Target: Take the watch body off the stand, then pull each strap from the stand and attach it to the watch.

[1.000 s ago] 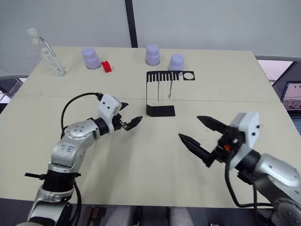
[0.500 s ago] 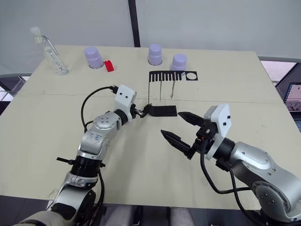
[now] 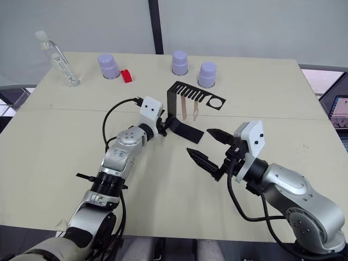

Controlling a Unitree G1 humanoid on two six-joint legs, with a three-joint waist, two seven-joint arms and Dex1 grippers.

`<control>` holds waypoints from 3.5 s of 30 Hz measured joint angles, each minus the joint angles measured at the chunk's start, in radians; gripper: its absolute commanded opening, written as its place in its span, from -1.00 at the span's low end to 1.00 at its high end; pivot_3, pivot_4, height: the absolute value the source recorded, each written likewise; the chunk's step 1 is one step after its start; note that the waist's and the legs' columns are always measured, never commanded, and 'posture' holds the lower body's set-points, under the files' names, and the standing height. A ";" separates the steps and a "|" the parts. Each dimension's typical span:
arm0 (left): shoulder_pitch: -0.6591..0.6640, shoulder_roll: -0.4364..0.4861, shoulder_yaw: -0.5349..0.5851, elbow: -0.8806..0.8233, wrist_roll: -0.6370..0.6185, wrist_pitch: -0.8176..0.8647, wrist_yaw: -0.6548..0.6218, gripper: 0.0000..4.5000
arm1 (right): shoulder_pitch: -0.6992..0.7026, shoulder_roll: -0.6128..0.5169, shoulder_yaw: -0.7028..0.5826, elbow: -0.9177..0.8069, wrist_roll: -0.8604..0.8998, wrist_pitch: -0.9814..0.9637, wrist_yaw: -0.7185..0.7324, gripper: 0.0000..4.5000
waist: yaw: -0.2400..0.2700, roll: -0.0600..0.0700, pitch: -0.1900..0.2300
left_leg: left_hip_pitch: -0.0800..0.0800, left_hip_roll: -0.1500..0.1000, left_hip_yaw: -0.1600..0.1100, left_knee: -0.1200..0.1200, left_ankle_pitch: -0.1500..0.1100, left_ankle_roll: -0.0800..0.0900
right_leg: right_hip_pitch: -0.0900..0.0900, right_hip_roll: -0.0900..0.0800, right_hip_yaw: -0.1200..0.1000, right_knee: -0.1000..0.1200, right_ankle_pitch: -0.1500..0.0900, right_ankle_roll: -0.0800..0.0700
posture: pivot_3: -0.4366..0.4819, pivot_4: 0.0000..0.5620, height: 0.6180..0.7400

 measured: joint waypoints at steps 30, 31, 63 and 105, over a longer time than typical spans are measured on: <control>0.031 -0.090 0.000 0.058 0.078 -0.182 0.147 -0.98 | -0.274 0.443 0.184 0.083 -0.338 0.246 -0.570 1.00 | -0.003 0.000 0.000 | -0.002 0.000 0.001 -0.002 0.004 -0.006 | -0.004 0.000 0.000 0.002 0.000 0.000 | -0.05 -0.47 1.00; 0.034 -0.092 -0.001 0.054 0.080 -0.181 0.147 -0.98 | -0.285 0.481 0.181 0.107 -0.354 0.247 -0.597 1.00 | -0.005 0.000 0.000 | -0.001 0.000 0.001 -0.002 0.004 -0.006 | -0.004 0.000 0.000 0.002 0.000 0.000 | -0.05 -0.47 1.00; 0.043 -0.096 0.005 0.044 0.083 -0.177 0.157 -1.00 | -0.399 0.506 0.337 0.321 -0.733 0.037 -0.435 -0.98 | -0.006 0.000 0.000 | -0.002 0.000 0.001 -0.002 0.004 -0.006 | -0.005 0.000 0.000 0.003 0.000 0.000 | -0.05 -0.47 1.00; 0.215 0.487 0.247 -0.475 -0.756 0.526 -0.803 0.99 | -0.198 0.181 -0.117 0.105 0.227 0.316 0.077 -1.00 | -0.026 0.001 0.001 | -0.001 0.000 -0.004 -0.005 0.000 0.001 | -0.001 -0.004 -0.004 -0.004 -0.001 -0.002 | -0.05 -0.47 1.00</control>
